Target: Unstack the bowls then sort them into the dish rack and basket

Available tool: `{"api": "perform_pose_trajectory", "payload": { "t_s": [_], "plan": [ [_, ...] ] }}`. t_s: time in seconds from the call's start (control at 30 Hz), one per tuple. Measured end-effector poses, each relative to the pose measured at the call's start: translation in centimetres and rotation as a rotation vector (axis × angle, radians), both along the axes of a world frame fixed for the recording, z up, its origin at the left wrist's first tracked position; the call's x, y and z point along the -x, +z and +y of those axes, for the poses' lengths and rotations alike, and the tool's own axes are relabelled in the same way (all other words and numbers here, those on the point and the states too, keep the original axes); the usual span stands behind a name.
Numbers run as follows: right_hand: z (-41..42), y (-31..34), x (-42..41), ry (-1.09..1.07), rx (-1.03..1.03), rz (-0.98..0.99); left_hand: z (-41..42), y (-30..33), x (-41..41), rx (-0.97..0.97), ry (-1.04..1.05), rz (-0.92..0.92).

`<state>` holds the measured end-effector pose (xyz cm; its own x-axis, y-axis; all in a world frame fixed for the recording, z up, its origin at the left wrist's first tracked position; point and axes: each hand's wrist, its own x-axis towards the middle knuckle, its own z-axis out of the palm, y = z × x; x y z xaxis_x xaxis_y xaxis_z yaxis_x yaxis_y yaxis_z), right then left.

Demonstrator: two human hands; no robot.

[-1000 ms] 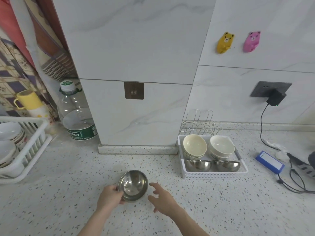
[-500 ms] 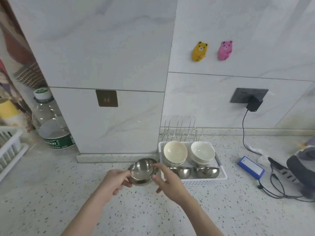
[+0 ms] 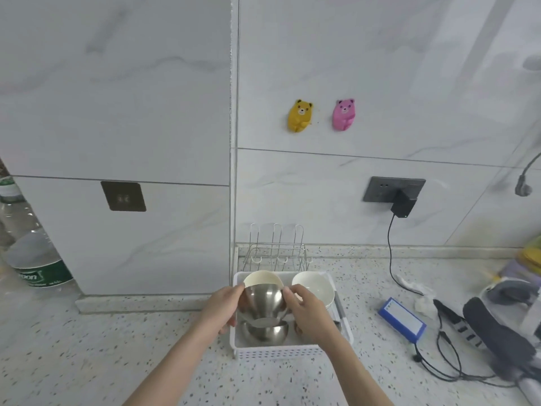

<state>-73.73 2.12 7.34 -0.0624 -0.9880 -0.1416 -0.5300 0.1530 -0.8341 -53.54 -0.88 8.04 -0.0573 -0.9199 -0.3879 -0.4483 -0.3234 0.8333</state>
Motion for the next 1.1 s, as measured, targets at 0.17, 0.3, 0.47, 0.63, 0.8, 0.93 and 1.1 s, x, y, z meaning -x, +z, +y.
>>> {"api": "perform_pose_trajectory", "payload": {
  "t_s": [0.17, 0.3, 0.47, 0.63, 0.8, 0.93, 1.1],
  "plan": [
    [-2.4, -0.7, 0.7, -0.022, -0.061, 0.029, -1.0, -0.9, 1.3, -0.054, 0.039, -0.027],
    [-3.9, -1.6, 1.1, 0.008, -0.143, 0.062, -1.7, -1.9, 1.6, -0.098, 0.036, -0.082],
    [-5.2, -2.5, 1.2, 0.061, -0.215, 0.095, -2.4, -2.9, 1.9, -0.150, 0.069, -0.057],
    [-5.9, -3.6, 1.3, 0.121, -0.265, 0.074, -2.9, -3.9, 1.6, -0.138, 0.038, -0.080],
    [-5.6, -3.8, 1.5, 0.197, -0.309, 0.160, -2.7, -4.4, 1.4, -0.113, -0.009, -0.157],
    [-5.1, -3.9, 1.7, 0.218, -0.322, 0.173, -2.4, -4.6, 1.3, -0.062, -0.034, -0.186],
    [-4.4, -3.6, 1.6, 0.215, -0.342, 0.152, -2.0, -4.9, 1.1, -0.039, -0.068, -0.228]
  ]
}}
